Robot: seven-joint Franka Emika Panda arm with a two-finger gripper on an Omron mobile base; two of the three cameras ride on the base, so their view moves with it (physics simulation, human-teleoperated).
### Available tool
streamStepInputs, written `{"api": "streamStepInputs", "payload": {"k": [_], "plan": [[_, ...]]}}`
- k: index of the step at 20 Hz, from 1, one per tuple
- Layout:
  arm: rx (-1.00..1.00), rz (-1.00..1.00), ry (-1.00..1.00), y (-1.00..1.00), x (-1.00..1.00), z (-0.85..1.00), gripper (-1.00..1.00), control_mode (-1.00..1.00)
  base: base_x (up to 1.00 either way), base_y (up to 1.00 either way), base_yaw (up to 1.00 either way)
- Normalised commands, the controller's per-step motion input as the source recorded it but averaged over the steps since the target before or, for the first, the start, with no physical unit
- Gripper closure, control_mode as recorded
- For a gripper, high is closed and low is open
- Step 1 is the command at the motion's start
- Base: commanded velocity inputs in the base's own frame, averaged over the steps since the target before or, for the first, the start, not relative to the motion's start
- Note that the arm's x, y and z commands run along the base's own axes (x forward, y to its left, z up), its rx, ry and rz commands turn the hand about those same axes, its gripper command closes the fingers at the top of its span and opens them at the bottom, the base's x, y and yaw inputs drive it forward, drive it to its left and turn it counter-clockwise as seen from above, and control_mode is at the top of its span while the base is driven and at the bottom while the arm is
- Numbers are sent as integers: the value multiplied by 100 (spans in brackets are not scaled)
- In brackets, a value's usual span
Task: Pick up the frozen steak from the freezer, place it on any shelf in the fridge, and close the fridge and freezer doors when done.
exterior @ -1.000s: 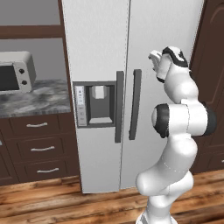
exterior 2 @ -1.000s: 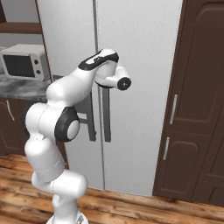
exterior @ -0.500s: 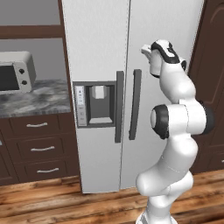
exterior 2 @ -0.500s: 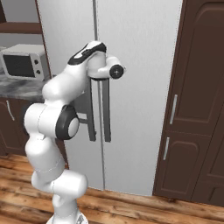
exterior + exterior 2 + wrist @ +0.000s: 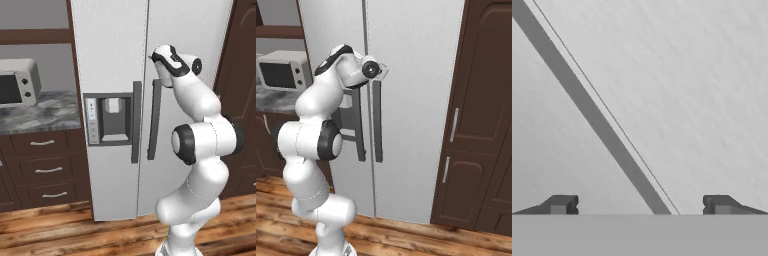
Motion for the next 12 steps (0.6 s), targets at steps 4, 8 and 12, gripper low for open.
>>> {"api": "streamStepInputs", "payload": {"k": [4, 8, 12], "plan": [[-9, -12, 9, 17, 47, 11, -100, -100, 0, 0, 0], [-5, -12, 9, 7, 88, 0, -100, -100, 0, 0, 0], [-2, -10, 10, 0, 99, 0, -100, -100, 0, 0, 0]]}}
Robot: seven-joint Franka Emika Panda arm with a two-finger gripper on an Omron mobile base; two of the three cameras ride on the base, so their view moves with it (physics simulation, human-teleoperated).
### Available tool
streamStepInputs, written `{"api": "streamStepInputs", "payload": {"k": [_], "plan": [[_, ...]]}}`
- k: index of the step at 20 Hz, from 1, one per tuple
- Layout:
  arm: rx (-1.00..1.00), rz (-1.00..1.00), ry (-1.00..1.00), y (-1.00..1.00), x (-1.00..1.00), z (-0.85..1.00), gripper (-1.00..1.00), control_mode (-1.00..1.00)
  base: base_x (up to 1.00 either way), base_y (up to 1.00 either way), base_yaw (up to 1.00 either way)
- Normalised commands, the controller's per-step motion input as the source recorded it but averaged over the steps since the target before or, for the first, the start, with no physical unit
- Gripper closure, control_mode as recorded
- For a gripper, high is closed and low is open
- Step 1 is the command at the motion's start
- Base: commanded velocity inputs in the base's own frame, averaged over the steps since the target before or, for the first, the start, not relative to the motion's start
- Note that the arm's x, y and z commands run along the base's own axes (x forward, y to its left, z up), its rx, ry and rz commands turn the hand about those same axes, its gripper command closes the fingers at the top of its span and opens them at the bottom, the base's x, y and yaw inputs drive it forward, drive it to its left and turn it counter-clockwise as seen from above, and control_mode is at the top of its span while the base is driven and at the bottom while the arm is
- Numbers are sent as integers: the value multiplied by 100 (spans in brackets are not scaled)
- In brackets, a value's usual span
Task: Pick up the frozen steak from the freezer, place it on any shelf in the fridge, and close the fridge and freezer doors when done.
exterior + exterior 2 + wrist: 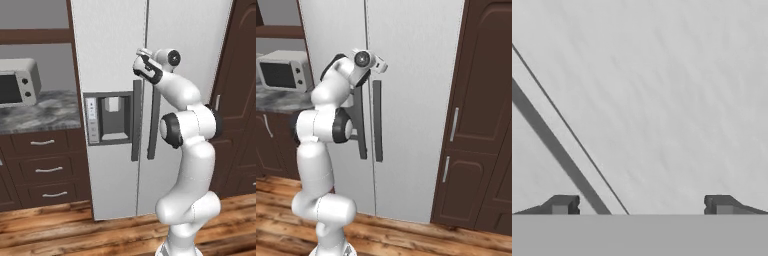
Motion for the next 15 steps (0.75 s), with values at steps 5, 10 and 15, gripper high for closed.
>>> {"api": "streamStepInputs", "payload": {"k": [5, 10, 15], "plan": [[-3, -5, 6, 0, 94, 0, -100, -100, 0, 0, 0], [0, 0, 1, 0, 30, 0, -100, -100, 0, 0, 0], [0, 0, 0, 0, 0, 0, -100, -100, 0, 0, 0]]}}
